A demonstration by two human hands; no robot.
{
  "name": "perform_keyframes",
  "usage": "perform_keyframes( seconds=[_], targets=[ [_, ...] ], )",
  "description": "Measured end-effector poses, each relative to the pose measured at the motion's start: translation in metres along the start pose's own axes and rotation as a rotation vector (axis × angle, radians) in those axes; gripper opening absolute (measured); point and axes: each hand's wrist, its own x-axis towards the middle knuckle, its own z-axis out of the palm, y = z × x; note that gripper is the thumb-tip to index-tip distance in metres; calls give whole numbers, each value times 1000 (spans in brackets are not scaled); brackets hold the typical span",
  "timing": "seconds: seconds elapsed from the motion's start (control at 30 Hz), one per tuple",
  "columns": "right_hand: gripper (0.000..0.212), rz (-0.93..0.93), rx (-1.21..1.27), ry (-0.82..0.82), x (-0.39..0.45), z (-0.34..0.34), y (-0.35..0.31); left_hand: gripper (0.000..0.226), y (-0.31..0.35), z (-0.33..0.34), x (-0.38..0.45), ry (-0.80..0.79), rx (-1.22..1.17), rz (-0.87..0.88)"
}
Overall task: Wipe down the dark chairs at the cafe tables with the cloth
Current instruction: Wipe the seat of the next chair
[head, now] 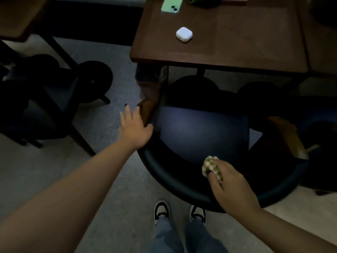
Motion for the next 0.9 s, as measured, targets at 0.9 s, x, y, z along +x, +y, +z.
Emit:
perform_keyframes(
  seconds=[0.9],
  targets=[
    [31, 582, 603, -442, 216, 163, -52, 37, -9, 21, 13, 88, -385, -53]
  ],
)
